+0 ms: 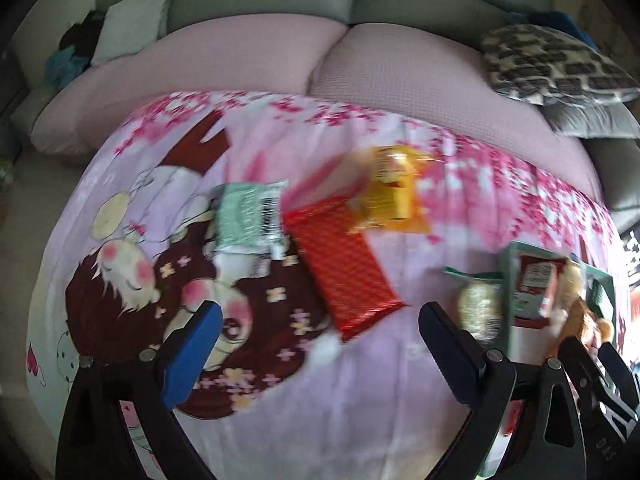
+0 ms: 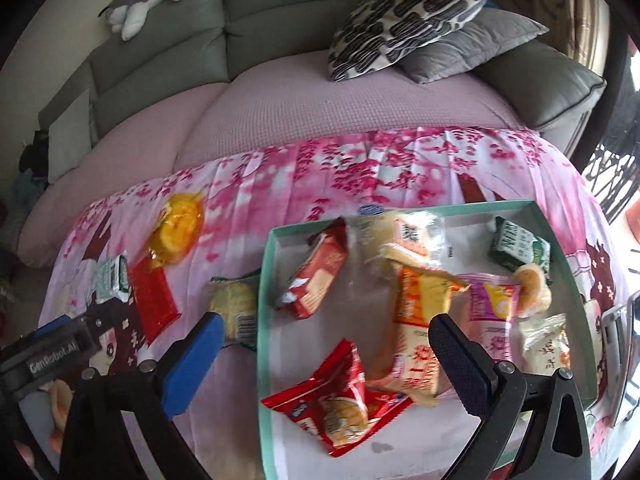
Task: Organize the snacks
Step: 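Move both tools back over the snack pile, then grasp the clear round cake pack with the right tool while the left tool grasps the mint-green biscuit pack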
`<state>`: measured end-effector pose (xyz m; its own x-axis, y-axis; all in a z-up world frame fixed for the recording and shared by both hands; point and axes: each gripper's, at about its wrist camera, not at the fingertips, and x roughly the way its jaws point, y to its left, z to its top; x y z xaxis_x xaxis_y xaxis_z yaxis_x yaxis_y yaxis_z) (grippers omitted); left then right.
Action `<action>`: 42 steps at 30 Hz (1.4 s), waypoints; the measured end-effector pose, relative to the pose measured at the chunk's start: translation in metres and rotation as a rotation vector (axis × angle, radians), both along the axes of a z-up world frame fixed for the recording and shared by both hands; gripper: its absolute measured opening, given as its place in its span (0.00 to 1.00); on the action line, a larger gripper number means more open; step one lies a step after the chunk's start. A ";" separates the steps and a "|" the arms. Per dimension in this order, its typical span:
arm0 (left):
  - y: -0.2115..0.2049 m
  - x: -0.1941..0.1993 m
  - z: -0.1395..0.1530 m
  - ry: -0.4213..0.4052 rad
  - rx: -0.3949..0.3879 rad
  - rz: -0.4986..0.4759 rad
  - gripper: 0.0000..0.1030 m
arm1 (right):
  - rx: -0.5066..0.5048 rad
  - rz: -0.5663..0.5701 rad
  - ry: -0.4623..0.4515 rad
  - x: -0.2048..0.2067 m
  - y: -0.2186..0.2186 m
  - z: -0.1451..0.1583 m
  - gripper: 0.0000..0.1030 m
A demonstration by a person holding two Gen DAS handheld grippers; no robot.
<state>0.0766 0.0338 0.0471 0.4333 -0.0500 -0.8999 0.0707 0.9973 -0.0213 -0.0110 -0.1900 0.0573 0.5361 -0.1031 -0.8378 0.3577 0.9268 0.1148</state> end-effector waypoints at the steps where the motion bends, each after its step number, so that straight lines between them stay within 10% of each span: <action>1: 0.008 0.002 -0.003 0.006 0.002 0.012 0.96 | -0.005 0.008 0.004 0.001 0.004 -0.001 1.00; 18: 0.062 0.026 -0.017 0.058 -0.059 0.080 0.96 | -0.005 0.137 0.030 0.019 0.056 -0.021 1.00; 32: 0.076 0.054 -0.021 0.057 -0.072 0.095 0.96 | 0.011 0.167 0.008 0.042 0.060 -0.012 0.69; 42: 0.062 0.083 -0.044 0.047 -0.055 0.059 0.95 | 0.014 0.237 0.044 0.062 0.077 -0.030 0.65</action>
